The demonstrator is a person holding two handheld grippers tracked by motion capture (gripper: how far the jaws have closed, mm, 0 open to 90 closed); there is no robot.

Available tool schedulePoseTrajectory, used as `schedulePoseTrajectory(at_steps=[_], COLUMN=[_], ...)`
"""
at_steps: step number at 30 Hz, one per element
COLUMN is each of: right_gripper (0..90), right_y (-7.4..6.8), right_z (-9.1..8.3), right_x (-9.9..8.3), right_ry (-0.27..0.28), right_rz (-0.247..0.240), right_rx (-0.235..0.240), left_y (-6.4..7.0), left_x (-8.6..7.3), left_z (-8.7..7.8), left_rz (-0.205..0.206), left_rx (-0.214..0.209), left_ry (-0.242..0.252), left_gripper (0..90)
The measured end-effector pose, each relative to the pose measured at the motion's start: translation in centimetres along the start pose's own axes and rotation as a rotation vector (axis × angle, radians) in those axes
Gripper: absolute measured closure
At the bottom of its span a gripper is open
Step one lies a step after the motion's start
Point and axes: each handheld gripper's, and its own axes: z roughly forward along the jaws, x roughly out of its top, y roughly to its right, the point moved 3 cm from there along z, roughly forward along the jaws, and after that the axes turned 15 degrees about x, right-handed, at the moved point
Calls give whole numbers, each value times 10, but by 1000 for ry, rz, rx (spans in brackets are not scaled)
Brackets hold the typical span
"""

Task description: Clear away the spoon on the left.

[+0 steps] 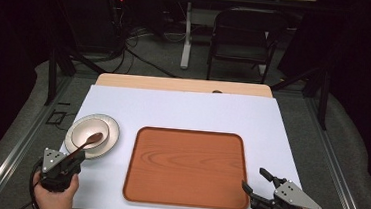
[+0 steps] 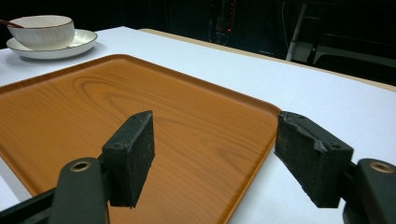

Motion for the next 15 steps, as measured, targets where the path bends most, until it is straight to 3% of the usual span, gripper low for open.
schedulePoseTrajectory(at_steps=[15], right_gripper=[281], right_y=[0], right_z=[0], right_x=[0], right_ry=[0], right_rz=[0], right_rx=[0], left_y=[-17], left_x=[0], left_z=[3], left_rz=[-30], left_rx=[54], left_ry=[6], left_gripper=[885])
